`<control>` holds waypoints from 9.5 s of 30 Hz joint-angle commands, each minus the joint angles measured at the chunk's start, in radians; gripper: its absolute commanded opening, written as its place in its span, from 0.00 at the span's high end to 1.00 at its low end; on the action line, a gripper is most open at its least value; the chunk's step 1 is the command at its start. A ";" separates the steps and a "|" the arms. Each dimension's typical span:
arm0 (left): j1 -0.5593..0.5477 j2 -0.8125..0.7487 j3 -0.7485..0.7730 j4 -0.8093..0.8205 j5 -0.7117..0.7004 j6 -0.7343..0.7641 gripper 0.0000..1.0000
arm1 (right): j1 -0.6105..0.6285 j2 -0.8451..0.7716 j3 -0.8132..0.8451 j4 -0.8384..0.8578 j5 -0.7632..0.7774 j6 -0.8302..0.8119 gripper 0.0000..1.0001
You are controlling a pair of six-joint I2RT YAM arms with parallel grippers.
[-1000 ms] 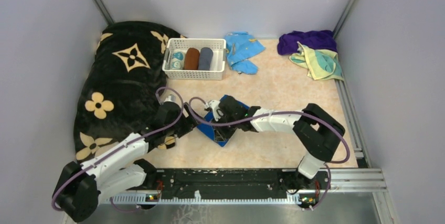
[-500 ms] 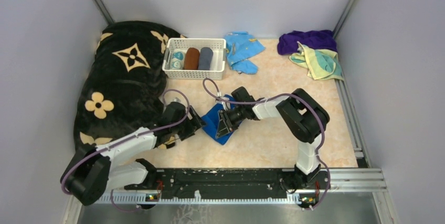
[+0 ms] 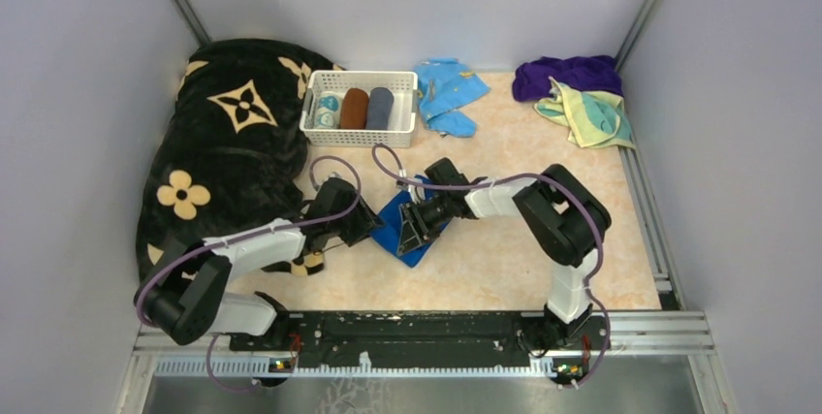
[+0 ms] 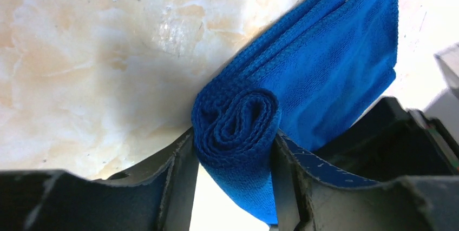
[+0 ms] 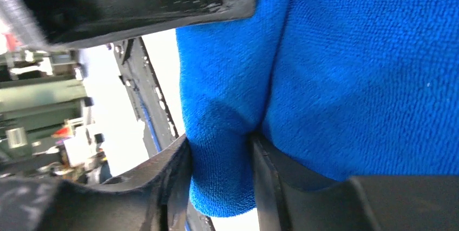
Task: Roll the towels
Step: Roll the towel at the center of the board.
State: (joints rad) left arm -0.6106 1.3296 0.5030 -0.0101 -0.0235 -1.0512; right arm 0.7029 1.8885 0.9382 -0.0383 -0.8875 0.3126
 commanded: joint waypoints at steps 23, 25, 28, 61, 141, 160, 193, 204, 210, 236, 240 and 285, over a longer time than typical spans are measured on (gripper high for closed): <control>-0.003 0.155 0.107 -0.120 -0.019 0.056 0.49 | 0.563 -0.257 -0.038 -0.083 1.358 -0.388 0.38; -0.003 0.155 0.109 -0.122 -0.021 0.059 0.48 | 0.566 -0.226 -0.040 -0.077 1.357 -0.394 0.39; -0.003 0.156 0.111 -0.122 -0.018 0.060 0.45 | 0.566 -0.178 -0.047 -0.074 1.360 -0.399 0.46; -0.002 -0.015 -0.023 0.120 0.066 0.008 0.25 | -0.034 -0.039 -0.255 0.458 0.013 0.222 0.73; 0.003 -0.254 -0.133 0.064 0.074 -0.024 0.12 | -0.007 -0.139 -0.335 0.705 -0.099 0.300 0.82; -0.005 0.072 -0.017 0.062 0.070 -0.005 0.38 | -0.089 -0.260 -0.350 0.355 0.175 0.197 0.40; -0.015 0.055 0.028 -0.017 0.046 0.020 0.26 | 0.489 -0.108 -0.004 -0.226 1.393 -0.182 0.58; -0.015 -0.142 -0.003 -0.071 0.005 0.010 0.12 | 0.246 -0.298 -0.153 -0.036 0.695 -0.124 0.87; -0.017 -0.255 -0.066 -0.023 0.074 -0.021 0.11 | 0.062 -0.294 -0.246 0.233 0.226 0.080 0.87; -0.066 0.058 -0.100 0.296 0.128 -0.128 0.27 | -0.128 0.342 -0.451 1.688 -0.161 1.122 0.77; -0.066 0.096 -0.082 0.188 0.081 -0.154 0.35 | -0.129 0.200 -0.448 1.292 -0.125 0.869 0.61; -0.122 0.100 -0.038 0.089 0.064 -0.125 0.24 | 0.069 -0.294 -0.327 0.408 0.294 0.254 0.63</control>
State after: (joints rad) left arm -0.7219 1.4059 0.5056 0.1379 0.0593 -1.2011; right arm 0.8005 1.5543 0.6537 0.1764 -0.4538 0.4419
